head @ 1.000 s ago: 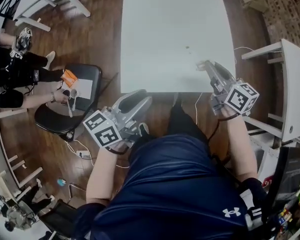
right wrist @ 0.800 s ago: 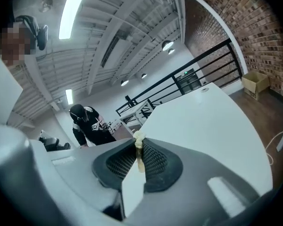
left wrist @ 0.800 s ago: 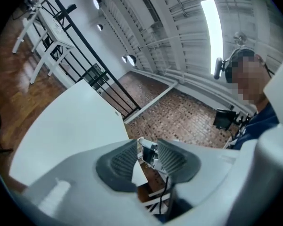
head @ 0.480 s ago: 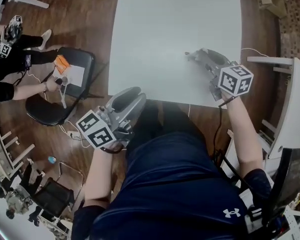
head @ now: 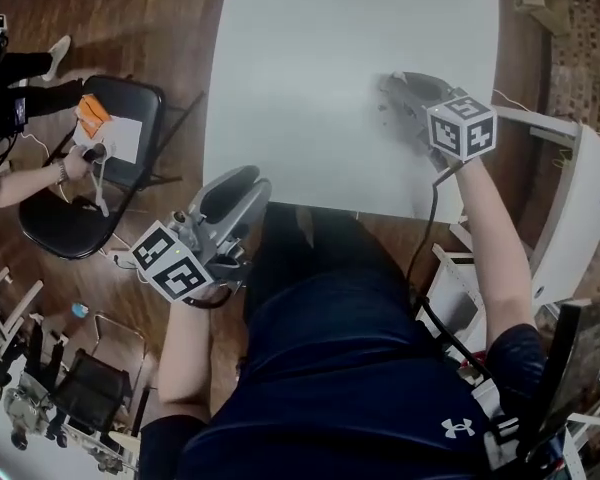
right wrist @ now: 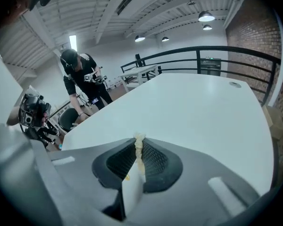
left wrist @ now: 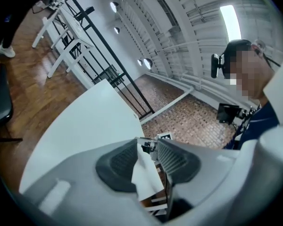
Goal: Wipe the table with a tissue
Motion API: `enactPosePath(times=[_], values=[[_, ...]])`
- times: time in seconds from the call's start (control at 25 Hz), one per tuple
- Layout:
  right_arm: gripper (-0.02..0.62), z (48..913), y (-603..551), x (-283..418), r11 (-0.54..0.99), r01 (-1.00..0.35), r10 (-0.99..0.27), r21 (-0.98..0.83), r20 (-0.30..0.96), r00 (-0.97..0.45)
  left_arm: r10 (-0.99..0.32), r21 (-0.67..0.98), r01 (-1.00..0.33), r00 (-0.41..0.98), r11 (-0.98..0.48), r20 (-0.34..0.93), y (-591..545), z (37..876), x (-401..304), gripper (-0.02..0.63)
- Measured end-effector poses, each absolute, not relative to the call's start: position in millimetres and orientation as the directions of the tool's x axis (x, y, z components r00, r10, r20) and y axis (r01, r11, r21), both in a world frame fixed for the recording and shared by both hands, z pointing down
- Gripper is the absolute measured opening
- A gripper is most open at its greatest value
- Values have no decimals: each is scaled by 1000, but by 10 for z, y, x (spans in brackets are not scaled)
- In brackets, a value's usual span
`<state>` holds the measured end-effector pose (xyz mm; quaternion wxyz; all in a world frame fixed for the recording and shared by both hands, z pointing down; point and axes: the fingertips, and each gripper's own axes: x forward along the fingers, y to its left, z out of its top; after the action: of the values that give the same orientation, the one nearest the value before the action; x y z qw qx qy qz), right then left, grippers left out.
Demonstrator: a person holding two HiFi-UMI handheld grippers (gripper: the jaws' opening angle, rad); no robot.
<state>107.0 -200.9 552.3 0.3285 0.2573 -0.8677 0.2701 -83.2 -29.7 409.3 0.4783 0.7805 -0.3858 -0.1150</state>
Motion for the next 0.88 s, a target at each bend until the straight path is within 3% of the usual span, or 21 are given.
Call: enactPosePath(times=[0.88], values=[[29,5851,-1817,960,733,-589,-194,-340,725,-660,-678,875,-430,713,-223,177,-435,4286,-703,132]])
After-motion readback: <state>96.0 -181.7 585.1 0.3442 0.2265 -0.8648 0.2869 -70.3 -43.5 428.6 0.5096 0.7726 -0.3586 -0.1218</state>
